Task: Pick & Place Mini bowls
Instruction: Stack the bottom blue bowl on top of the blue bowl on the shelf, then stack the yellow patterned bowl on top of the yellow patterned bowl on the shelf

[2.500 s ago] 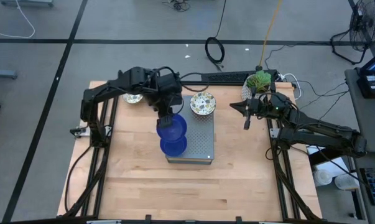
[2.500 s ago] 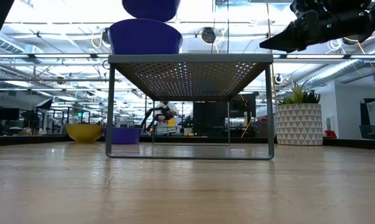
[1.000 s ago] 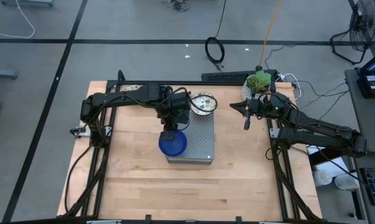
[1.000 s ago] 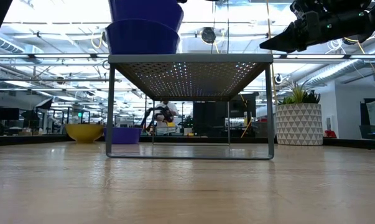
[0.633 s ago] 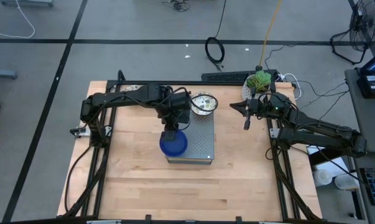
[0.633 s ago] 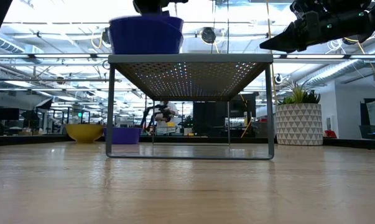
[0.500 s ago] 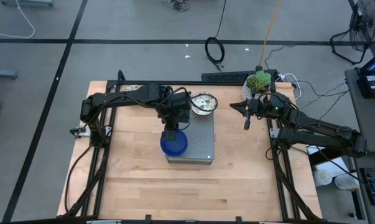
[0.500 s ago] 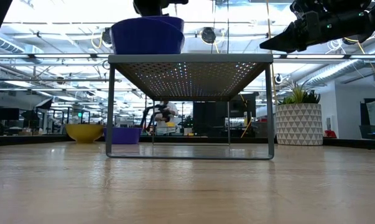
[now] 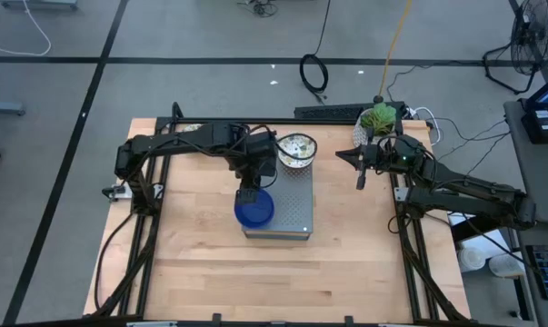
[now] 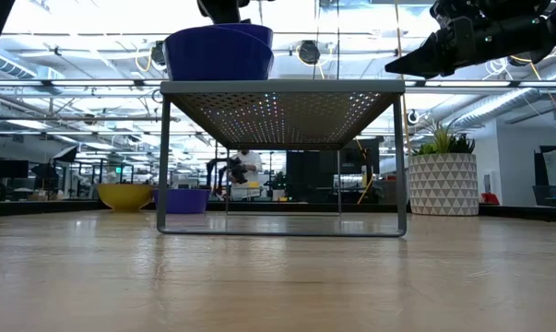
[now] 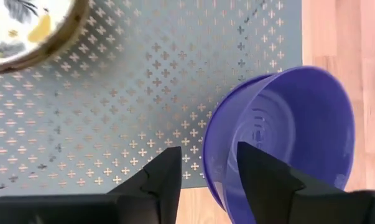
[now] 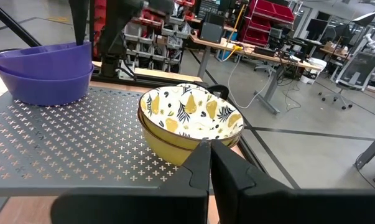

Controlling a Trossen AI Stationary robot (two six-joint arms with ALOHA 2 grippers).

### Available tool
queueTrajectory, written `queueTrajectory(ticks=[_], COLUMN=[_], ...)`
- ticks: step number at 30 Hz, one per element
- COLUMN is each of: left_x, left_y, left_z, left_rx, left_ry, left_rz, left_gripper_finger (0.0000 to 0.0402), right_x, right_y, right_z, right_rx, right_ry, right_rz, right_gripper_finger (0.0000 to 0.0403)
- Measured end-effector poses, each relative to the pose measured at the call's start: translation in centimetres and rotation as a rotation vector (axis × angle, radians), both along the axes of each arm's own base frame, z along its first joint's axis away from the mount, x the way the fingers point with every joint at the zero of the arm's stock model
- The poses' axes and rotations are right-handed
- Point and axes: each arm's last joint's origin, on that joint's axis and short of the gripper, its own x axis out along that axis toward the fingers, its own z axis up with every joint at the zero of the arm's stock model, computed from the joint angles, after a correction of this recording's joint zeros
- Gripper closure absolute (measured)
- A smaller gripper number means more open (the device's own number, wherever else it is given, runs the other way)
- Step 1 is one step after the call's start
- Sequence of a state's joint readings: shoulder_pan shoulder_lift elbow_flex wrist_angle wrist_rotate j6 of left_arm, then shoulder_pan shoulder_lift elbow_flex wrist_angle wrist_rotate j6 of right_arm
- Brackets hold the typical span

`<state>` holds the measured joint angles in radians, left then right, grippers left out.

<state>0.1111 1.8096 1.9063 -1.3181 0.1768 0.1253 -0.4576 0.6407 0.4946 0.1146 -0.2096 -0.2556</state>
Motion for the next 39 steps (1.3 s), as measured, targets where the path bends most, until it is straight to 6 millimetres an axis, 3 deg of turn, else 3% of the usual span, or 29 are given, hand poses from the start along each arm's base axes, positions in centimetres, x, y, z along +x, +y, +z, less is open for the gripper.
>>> queueTrajectory(ticks=[10, 12, 15, 19, 28, 31, 35, 39], left_x=[-0.9, -0.7, 0.4, 0.9, 0.8, 0.9, 0.4, -1.7], left_y=[-0.5, -1.0, -1.6, -2.0, -1.7, -1.3, -1.2, -0.9], left_z=[3.5, 3.4, 1.3, -1.0, -1.8, -1.7, -0.2, 2.2], left_rx=[-0.048, -0.058, -0.002, 0.040, 0.016, 0.027, 0.089, 0.162], left_ry=[-0.240, -0.249, -0.199, -0.176, -0.177, -0.187, -0.260, -0.306], left_rz=[-0.006, -0.032, -0.099, -0.173, -0.144, -0.115, -0.102, -0.046], left_gripper_finger=[0.0215, 0.0213, 0.0218, 0.0255, 0.0393, 0.0390, 0.0391, 0.0396], right_x=[0.0, 0.0, 0.0, 0.0, 0.0, 0.0, 0.0, 0.0], right_y=[0.0, 0.0, 0.0, 0.0, 0.0, 0.0, 0.0, 0.0], right_z=[0.0, 0.0, 0.0, 0.0, 0.0, 0.0, 0.0, 0.0], right_rx=[0.000, 0.001, 0.000, 0.001, 0.000, 0.000, 0.003, 0.004], right_ry=[0.000, 0.001, 0.000, 0.001, 0.000, 0.000, -0.001, -0.001], right_rz=[0.000, 0.000, 0.000, 0.000, 0.000, 0.000, 0.000, -0.001], right_gripper_finger=[0.0403, 0.0403, 0.0403, 0.0403, 0.0403, 0.0403, 0.0403, 0.0403])
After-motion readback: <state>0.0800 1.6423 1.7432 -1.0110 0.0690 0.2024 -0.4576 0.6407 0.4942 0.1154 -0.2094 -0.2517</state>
